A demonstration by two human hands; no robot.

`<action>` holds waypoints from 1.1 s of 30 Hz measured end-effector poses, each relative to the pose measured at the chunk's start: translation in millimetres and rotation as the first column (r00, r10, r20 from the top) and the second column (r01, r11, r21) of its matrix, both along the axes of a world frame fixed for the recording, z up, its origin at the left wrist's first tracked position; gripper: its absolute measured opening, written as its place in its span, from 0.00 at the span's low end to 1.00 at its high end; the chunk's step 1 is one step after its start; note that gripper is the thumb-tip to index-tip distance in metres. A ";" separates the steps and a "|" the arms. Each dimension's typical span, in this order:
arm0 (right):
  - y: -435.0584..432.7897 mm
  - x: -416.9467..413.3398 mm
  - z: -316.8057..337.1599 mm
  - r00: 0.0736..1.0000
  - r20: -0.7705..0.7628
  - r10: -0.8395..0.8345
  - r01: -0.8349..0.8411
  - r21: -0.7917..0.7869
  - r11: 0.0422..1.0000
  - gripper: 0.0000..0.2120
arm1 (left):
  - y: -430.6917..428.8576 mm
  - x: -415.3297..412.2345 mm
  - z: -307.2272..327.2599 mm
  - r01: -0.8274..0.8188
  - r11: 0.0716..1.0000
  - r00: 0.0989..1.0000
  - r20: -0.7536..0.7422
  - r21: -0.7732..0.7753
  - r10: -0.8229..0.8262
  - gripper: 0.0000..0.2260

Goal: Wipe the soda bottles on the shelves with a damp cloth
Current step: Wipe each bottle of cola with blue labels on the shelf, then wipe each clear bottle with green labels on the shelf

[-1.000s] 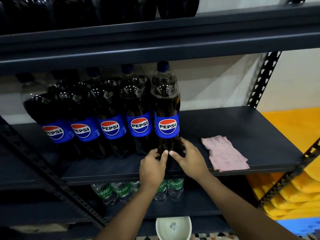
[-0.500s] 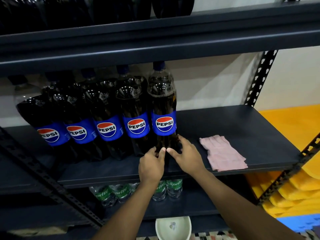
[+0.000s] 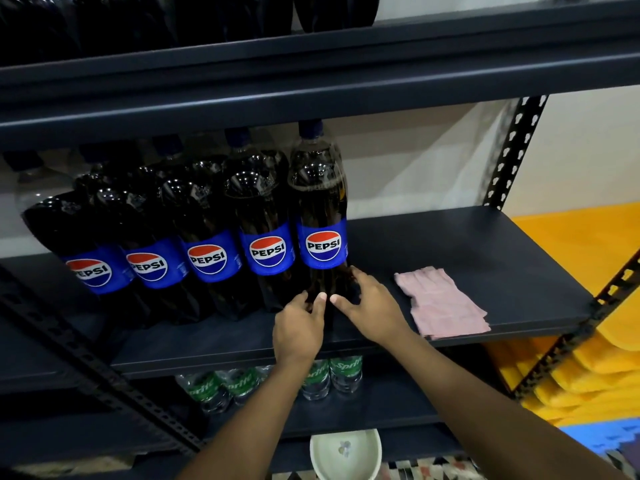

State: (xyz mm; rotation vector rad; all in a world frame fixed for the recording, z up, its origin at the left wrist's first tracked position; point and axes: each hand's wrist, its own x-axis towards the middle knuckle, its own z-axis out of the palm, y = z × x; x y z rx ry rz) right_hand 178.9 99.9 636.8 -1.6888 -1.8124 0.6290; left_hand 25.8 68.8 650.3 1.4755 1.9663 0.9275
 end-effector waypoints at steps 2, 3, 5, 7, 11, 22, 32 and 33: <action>-2.3 11.0 6.6 0.971 0.216 -0.104 0.079 0.118 0.990 0.33 | 0.7 -2.4 -1.8 0.010 1.000 1.000 -0.013 0.009 -0.010 0.24; -2.6 19.1 10.1 0.937 0.293 -0.191 0.130 0.216 0.968 0.31 | 0.1 -3.7 -2.5 0.014 1.000 1.000 -0.007 0.012 -0.014 0.24; 0.4 40.6 12.6 0.856 0.406 -0.321 0.219 0.277 0.936 0.32 | -3.0 -5.4 -2.4 0.025 1.000 1.000 0.015 0.005 -0.025 0.22; 5.3 63.8 11.4 0.785 0.544 -0.296 0.300 0.085 0.950 0.38 | -8.5 -6.3 -1.9 0.044 0.999 0.999 0.017 0.004 -0.044 0.19; -1.2 92.3 4.5 0.793 0.578 -0.192 0.294 -0.086 0.952 0.29 | -30.3 -2.6 -7.6 0.149 0.986 0.989 -0.002 0.077 -0.149 0.05; -133.4 66.5 -4.7 0.854 -0.474 -0.215 0.207 -0.070 0.976 0.11 | -82.8 -20.9 -87.0 0.377 0.921 0.901 -0.191 -0.101 -0.390 0.05; -119.2 68.5 -177.2 0.232 -0.724 -0.650 0.084 -0.651 0.755 0.14 | -54.6 -16.0 -231.6 0.537 0.799 0.720 -0.346 -0.272 -0.601 0.14; -111.9 69.9 -195.3 0.211 -0.726 -0.655 0.080 -0.655 0.751 0.14 | -50.3 -15.3 -250.1 0.546 0.793 0.704 -0.364 -0.271 -0.610 0.16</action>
